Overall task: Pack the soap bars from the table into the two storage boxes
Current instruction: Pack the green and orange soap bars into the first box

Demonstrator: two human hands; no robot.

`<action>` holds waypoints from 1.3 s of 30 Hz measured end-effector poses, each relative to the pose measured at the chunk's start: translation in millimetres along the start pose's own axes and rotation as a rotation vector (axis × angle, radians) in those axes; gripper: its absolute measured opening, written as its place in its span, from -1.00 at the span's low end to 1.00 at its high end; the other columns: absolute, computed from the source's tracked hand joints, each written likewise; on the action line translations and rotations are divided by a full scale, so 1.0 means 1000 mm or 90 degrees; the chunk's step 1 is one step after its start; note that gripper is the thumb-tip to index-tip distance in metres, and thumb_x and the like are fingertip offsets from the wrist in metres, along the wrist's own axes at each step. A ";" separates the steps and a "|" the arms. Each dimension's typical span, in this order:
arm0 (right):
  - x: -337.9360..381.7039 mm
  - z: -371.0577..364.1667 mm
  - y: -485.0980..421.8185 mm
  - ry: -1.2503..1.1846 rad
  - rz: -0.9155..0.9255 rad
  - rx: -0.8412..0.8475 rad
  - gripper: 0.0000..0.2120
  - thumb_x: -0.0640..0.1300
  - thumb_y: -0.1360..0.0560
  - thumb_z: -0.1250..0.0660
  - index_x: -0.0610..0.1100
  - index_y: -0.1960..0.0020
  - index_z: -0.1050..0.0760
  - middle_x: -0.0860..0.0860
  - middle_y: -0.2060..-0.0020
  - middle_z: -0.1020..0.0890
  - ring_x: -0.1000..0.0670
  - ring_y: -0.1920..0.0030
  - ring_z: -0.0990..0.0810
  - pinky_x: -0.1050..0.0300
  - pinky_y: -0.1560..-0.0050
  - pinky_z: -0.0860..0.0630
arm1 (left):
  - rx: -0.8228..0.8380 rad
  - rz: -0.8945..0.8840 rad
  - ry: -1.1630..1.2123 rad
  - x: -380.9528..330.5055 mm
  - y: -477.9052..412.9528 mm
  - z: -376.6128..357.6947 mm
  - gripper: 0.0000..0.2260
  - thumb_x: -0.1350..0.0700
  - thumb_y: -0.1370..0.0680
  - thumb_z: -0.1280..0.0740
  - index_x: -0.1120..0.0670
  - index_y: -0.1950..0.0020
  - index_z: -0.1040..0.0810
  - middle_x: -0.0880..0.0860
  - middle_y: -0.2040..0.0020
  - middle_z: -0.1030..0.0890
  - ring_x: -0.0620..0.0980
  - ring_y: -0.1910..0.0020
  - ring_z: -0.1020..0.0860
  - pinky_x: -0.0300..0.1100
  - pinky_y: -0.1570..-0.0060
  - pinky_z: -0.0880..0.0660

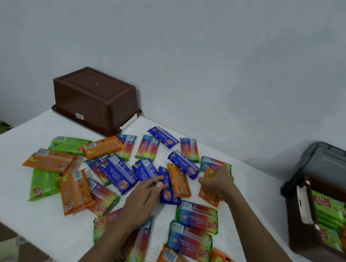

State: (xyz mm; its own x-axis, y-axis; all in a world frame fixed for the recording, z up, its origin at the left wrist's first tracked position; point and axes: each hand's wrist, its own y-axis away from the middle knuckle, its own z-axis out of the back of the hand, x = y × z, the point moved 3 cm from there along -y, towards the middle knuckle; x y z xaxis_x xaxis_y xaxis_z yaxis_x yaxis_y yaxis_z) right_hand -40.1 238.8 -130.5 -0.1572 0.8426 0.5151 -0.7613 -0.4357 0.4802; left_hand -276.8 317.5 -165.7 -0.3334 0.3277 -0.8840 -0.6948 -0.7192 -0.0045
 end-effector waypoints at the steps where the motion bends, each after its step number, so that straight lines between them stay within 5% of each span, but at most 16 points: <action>1: 0.002 0.007 0.005 -0.048 0.019 0.012 -0.23 0.05 -0.37 -0.52 -0.04 -0.39 -0.13 -0.15 -0.27 -0.43 -0.15 -0.17 -0.53 -0.12 -0.10 -0.58 | 0.000 0.002 0.004 -0.001 0.000 0.000 -0.71 -0.46 -0.49 0.13 -0.65 -0.03 -0.34 -0.28 -0.34 -0.45 -0.25 -0.34 -0.35 -0.06 -0.32 -0.36; 4: 0.014 0.020 0.030 -0.153 0.082 0.084 -0.40 -0.02 -0.50 -0.42 0.02 -0.39 -0.15 -0.10 -0.19 -0.45 -0.14 -0.13 -0.55 -0.08 0.00 -0.59 | 0.014 0.036 0.042 0.001 0.000 0.002 -0.74 -0.42 -0.52 0.11 -0.68 -0.02 -0.33 -0.23 -0.32 -0.49 -0.23 -0.34 -0.37 -0.10 -0.32 -0.34; 8: 0.032 0.013 0.062 -0.298 0.144 0.202 -0.52 -0.19 -0.52 -0.27 0.07 -0.39 -0.28 -0.11 -0.10 -0.55 -0.10 -0.01 -0.60 0.00 0.16 -0.60 | 0.045 0.107 0.208 -0.002 -0.001 0.012 -0.53 -0.27 -0.62 0.05 -0.20 -0.15 -0.63 -0.18 -0.31 -0.51 -0.19 -0.30 -0.42 -0.22 -0.25 -0.31; 13: 0.046 -0.015 0.076 -0.488 0.127 0.317 -0.41 -0.23 -0.37 -0.19 0.00 -0.40 -0.37 -0.19 -0.25 -0.54 -0.24 -0.22 -0.56 -0.28 -0.14 -0.57 | -0.027 0.118 0.250 -0.005 -0.003 0.055 -0.49 -0.24 -0.57 -0.04 0.04 -0.13 -0.65 -0.05 -0.08 -0.67 -0.12 -0.05 -0.64 -0.13 -0.15 -0.52; 18: 0.047 -0.036 0.085 -0.498 0.091 0.323 -0.66 -0.13 -0.58 -0.25 0.01 -0.34 -0.40 -0.22 -0.10 -0.65 -0.18 0.07 -0.67 -0.08 0.12 -0.63 | -0.222 0.093 0.119 0.020 -0.016 0.130 -0.61 -0.14 -0.66 -0.10 0.03 -0.06 -0.65 -0.09 0.01 -0.68 -0.15 0.04 -0.64 -0.20 0.02 -0.54; 22: 0.052 -0.047 0.090 -0.436 0.118 0.305 -0.75 -0.08 -0.58 -0.31 0.03 -0.25 -0.44 -0.18 -0.08 -0.64 -0.16 0.09 -0.67 -0.03 0.15 -0.64 | -0.286 0.095 -0.141 0.052 -0.039 0.186 -0.75 0.00 -0.63 -0.23 0.09 -0.04 -0.65 0.08 0.03 -0.67 0.06 0.01 -0.60 -0.07 0.07 -0.47; 28: 0.054 -0.057 0.087 -0.417 0.125 0.299 -0.75 0.00 -0.57 -0.32 0.05 -0.24 -0.45 -0.18 -0.11 -0.62 -0.22 0.00 -0.68 -0.07 0.13 -0.65 | -0.141 0.262 -0.440 0.113 -0.077 0.223 -0.58 -0.09 -0.57 -0.27 -0.05 -0.42 -0.43 0.20 -0.45 -0.38 0.20 -0.47 -0.26 0.12 -0.41 -0.21; 34: 0.052 -0.061 0.080 -0.410 0.119 0.302 -0.67 0.02 -0.58 -0.32 0.04 -0.32 -0.41 -0.16 -0.13 -0.61 -0.21 -0.02 -0.69 -0.13 0.05 -0.66 | 0.039 0.344 -0.484 0.160 -0.111 0.241 -0.32 -0.30 -0.36 0.14 -0.30 -0.47 -0.25 0.02 -0.56 -0.22 0.17 -0.55 -0.07 0.22 -0.46 -0.07; 39: 0.048 -0.064 0.074 -0.407 0.112 0.297 -0.58 0.04 -0.55 -0.35 0.06 -0.39 -0.38 -0.14 -0.14 -0.62 -0.21 -0.06 -0.68 -0.19 -0.04 -0.63 | 0.109 0.325 -0.546 0.118 -0.104 0.247 -0.49 -0.25 -0.54 -0.18 -0.27 -0.50 -0.22 0.12 -0.50 -0.30 0.17 -0.50 -0.20 0.10 -0.45 -0.10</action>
State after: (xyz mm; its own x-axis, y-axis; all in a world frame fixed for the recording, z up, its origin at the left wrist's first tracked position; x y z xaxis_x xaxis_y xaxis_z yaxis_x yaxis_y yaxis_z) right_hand -144.6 267.7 -115.6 0.2463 0.4669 0.8493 -0.3965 -0.7510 0.5279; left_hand -401.3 581.8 -154.4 -0.9144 0.3841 -0.1277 -0.4015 -0.8204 0.4070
